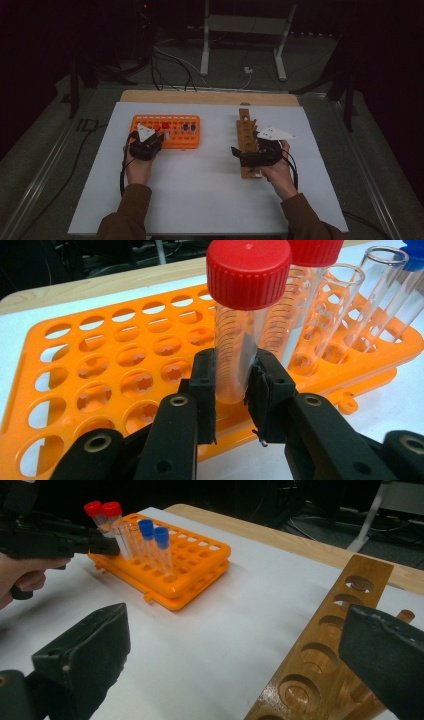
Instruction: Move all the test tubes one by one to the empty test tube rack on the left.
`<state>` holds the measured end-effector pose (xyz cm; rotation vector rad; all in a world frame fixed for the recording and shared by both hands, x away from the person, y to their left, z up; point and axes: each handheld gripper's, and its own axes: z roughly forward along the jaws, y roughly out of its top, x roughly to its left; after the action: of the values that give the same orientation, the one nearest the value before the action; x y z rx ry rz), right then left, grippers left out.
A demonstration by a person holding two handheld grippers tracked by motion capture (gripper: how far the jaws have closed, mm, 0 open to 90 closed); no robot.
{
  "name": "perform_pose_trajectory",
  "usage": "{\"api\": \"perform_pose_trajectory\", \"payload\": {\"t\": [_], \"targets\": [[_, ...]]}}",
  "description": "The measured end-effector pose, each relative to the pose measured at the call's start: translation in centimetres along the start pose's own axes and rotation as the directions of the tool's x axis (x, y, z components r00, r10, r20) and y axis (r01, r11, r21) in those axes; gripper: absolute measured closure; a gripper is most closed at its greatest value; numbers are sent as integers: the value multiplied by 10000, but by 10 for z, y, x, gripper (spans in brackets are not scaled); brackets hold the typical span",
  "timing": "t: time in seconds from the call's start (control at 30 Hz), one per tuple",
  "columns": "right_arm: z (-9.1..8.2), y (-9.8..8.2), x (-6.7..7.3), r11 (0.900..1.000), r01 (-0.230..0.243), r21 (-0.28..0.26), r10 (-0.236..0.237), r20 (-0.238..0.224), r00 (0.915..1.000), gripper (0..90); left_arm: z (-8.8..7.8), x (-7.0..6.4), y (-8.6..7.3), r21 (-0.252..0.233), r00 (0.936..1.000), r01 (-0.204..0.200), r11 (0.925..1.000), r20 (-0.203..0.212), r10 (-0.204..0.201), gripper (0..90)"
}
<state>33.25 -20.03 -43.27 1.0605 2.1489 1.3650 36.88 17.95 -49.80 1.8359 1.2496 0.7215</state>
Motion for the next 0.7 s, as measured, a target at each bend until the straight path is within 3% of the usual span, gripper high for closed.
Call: {"api": "perform_pose_trajectory", "payload": {"t": [0.23,0.47,0.7], "targets": [[-2,-4,-1,10000,-38,21,38,44,10000,8,0,2,1,148,9999,157,9998,44,-157,723],[-7,-8,-2,10000,18,-92,-17,89,10000,9,-17,12,-2,-90,9945,1052,9944,-13,-1052,495],[-14,-11,-5,9992,-5,-397,8,69,10000,9,-55,16,-1,-738,9889,1271,9891,864,-1206,304]]}}
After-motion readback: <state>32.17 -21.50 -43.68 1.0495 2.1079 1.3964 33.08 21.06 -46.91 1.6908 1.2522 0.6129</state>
